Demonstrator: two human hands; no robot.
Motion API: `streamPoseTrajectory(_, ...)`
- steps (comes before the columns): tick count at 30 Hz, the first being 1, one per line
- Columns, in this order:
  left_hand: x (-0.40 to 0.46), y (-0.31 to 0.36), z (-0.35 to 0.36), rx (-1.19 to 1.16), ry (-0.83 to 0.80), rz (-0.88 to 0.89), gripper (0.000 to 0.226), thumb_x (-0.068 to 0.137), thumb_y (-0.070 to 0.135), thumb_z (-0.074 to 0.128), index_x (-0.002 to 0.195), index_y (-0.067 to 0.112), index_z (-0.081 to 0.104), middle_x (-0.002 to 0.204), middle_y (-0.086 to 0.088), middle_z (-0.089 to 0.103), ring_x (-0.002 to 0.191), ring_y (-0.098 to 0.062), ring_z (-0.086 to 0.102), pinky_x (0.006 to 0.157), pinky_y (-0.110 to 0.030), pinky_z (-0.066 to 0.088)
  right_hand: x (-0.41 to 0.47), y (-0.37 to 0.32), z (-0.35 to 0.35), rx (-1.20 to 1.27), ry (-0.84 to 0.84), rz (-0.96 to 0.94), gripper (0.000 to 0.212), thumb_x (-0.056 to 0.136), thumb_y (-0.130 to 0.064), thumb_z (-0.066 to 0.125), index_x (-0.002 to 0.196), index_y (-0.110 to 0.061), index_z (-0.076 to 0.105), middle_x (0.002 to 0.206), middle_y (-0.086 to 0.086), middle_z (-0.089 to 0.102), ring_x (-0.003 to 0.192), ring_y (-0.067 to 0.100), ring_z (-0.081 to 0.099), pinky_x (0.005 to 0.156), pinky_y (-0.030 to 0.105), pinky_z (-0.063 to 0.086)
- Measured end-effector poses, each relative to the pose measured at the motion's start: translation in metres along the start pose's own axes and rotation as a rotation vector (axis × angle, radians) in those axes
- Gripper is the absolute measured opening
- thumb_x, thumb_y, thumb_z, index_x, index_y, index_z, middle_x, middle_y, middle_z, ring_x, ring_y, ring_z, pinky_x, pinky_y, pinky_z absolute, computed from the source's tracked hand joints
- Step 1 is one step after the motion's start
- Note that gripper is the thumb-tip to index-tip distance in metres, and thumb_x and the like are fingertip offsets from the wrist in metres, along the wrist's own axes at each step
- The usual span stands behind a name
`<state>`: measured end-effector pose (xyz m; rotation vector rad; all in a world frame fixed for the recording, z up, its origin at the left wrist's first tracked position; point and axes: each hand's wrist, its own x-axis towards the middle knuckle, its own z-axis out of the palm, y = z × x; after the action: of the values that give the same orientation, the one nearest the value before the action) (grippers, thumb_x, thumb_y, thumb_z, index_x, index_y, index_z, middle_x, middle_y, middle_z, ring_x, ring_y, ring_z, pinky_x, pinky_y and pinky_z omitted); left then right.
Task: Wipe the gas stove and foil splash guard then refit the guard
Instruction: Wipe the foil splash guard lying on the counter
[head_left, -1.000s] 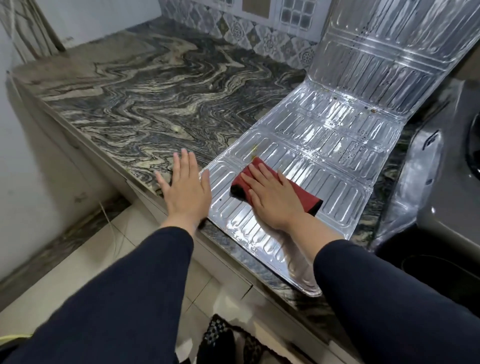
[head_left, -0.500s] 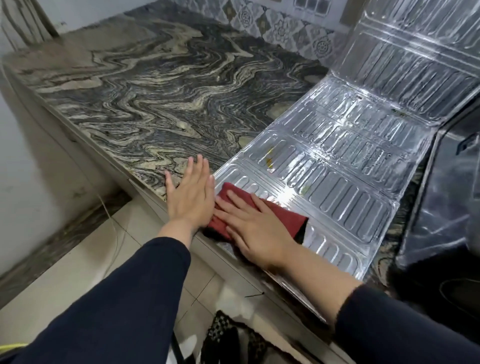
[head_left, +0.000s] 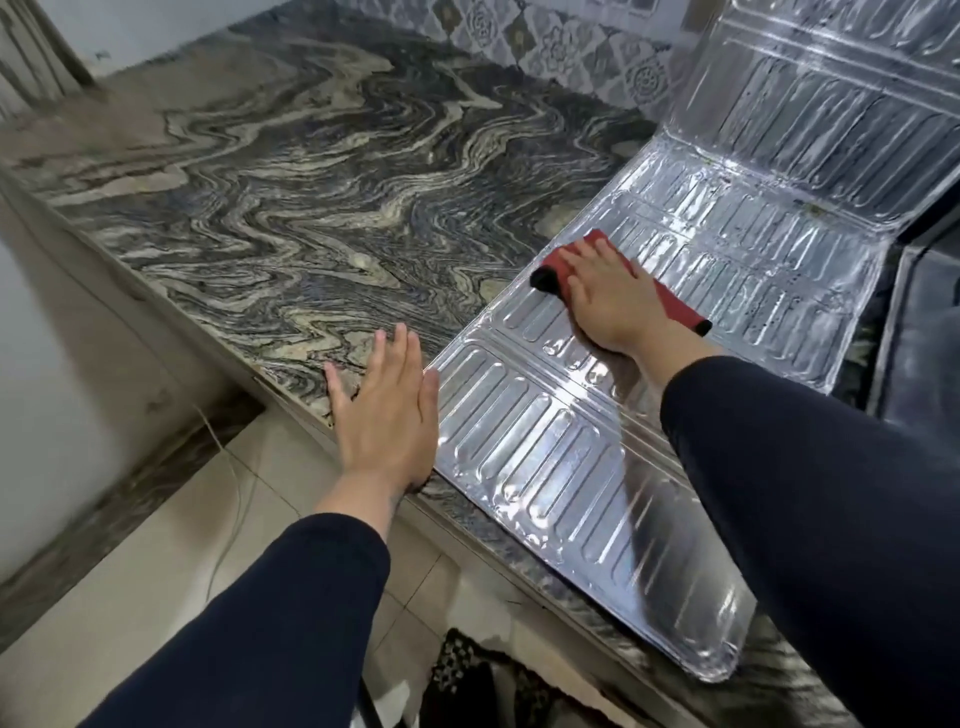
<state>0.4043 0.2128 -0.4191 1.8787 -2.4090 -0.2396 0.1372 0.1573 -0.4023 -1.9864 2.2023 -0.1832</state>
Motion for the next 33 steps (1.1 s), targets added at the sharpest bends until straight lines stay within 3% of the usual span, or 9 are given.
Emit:
streamPoseTrajectory(4, -0.001, 0.001, -0.003, -0.026, -0.035, 0.009, 0.064, 0.092, 0.047, -0.01, 0.151, 0.022, -0.005, 0.159, 0.01, -0.012, 0.146, -0.008, -0.015, 0.117, -0.055, -0.008, 0.0, -0.007, 0.001, -0.012, -0.014, 0.075, 0.052, 0.1, -0.034, 0.018, 0.151, -0.024, 0.018, 0.161, -0.002, 0.011, 0.149, 0.019, 0.005, 0.119, 0.048, 0.001)
streamPoseTrajectory(9, 0.011, 0.004, -0.022, -0.069, 0.049, -0.053, 0.056, 0.1, 0.039, 0.016, 0.152, 0.02, 0.013, 0.161, 0.006, 0.009, 0.148, -0.008, 0.003, 0.117, -0.056, -0.007, -0.007, -0.03, 0.007, -0.019, -0.007, 0.098, 0.052, 0.101, -0.035, 0.015, 0.151, -0.022, 0.016, 0.161, -0.001, 0.009, 0.149, 0.021, 0.003, 0.118, 0.047, 0.0)
streamPoseTrajectory(13, 0.033, 0.018, -0.026, -0.008, 0.026, 0.064, 0.058, 0.099, 0.035, 0.016, 0.153, 0.016, 0.005, 0.162, 0.003, 0.002, 0.149, -0.012, -0.002, 0.118, -0.056, -0.005, -0.018, -0.062, 0.015, 0.008, 0.002, 0.097, 0.052, 0.101, -0.034, 0.015, 0.151, -0.021, 0.015, 0.162, -0.001, 0.008, 0.149, 0.021, 0.003, 0.119, 0.047, 0.001)
streamPoseTrajectory(17, 0.042, 0.024, -0.017, -0.162, 0.002, -0.086, 0.057, 0.1, 0.03, 0.018, 0.153, 0.013, 0.005, 0.162, 0.001, 0.001, 0.149, -0.014, -0.005, 0.116, -0.057, -0.007, -0.039, -0.099, 0.027, 0.064, 0.008, 0.09, 0.052, 0.101, -0.033, 0.017, 0.151, -0.021, 0.015, 0.162, -0.001, 0.007, 0.149, 0.021, 0.002, 0.119, 0.046, -0.001)
streamPoseTrajectory(20, 0.044, 0.019, -0.011, -0.196, 0.029, -0.057, 0.057, 0.101, 0.035, 0.015, 0.152, 0.015, 0.002, 0.162, 0.003, -0.003, 0.148, -0.013, -0.008, 0.116, -0.059, -0.008, -0.044, -0.107, 0.029, 0.084, -0.007, 0.072, 0.052, 0.101, -0.033, 0.02, 0.151, -0.021, 0.014, 0.162, -0.001, 0.005, 0.149, 0.02, 0.001, 0.119, 0.045, -0.002)
streamPoseTrajectory(27, 0.046, 0.014, -0.001, 0.018, 0.009, 0.171, 0.061, 0.096, 0.047, -0.003, 0.151, 0.022, -0.007, 0.159, 0.011, -0.011, 0.147, -0.013, -0.012, 0.113, -0.063, -0.009, -0.025, -0.051, 0.016, 0.038, -0.044, -0.204, 0.051, 0.1, -0.038, 0.024, 0.15, -0.029, 0.019, 0.161, -0.007, 0.011, 0.148, 0.011, 0.004, 0.12, 0.045, 0.005)
streamPoseTrajectory(33, 0.05, 0.015, 0.003, 0.087, -0.005, 0.159, 0.06, 0.094, 0.048, -0.009, 0.15, 0.028, -0.009, 0.158, 0.015, -0.012, 0.146, -0.014, -0.015, 0.112, -0.062, -0.014, 0.056, 0.012, -0.002, 0.026, -0.013, 0.084, 0.051, 0.1, -0.037, 0.02, 0.15, -0.025, 0.019, 0.161, -0.004, 0.011, 0.149, 0.016, 0.003, 0.118, 0.048, 0.005)
